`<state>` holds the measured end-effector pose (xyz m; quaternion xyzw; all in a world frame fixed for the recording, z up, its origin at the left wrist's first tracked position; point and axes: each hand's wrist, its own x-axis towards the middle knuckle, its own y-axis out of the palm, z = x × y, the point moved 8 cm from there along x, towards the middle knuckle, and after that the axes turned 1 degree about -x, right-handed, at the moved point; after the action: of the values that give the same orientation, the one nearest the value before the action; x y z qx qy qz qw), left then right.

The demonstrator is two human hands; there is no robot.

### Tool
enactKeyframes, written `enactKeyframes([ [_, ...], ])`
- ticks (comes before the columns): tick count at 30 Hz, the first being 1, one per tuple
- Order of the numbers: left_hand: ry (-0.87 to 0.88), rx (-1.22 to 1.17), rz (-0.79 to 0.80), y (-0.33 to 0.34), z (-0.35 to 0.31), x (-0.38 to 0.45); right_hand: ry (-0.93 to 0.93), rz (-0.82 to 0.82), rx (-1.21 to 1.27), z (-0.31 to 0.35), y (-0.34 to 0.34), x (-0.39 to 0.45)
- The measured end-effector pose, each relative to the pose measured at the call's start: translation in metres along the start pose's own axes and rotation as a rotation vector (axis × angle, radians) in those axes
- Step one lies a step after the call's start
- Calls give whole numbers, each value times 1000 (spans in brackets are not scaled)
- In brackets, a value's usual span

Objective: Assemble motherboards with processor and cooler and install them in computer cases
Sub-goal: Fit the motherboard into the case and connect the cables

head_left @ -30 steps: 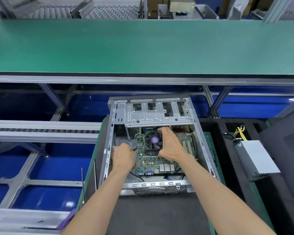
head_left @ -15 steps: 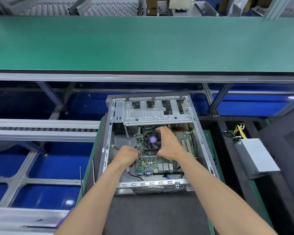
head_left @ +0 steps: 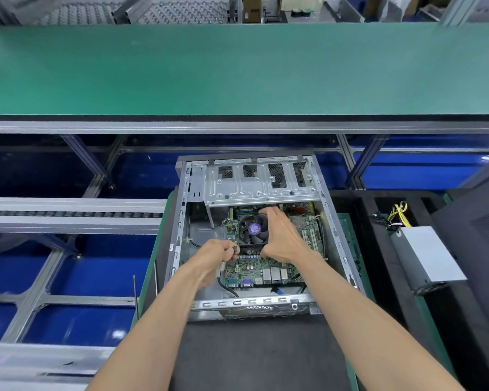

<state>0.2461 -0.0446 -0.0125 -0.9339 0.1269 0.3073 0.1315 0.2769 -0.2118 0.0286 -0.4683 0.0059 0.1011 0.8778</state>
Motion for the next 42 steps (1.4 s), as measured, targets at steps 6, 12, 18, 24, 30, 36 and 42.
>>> enactKeyframes([
  [6,11,120,-129,-16,3,-1,4,11,-14,0,1,0],
  [12,79,201,-133,-14,1,0,8,7,-14,0,1,-1],
  [18,259,730,-126,-1,-14,-5,-1,2,-15,0,0,-1],
  [24,315,975,-21,6,-15,-6,-5,11,-27,0,3,0],
  [30,365,1092,88,15,-15,-2,11,41,-53,-5,11,2],
  [36,458,1166,160,27,-19,-1,20,49,-61,-10,16,3],
  [42,551,1228,210,32,-20,1,24,53,-54,-13,17,3],
])
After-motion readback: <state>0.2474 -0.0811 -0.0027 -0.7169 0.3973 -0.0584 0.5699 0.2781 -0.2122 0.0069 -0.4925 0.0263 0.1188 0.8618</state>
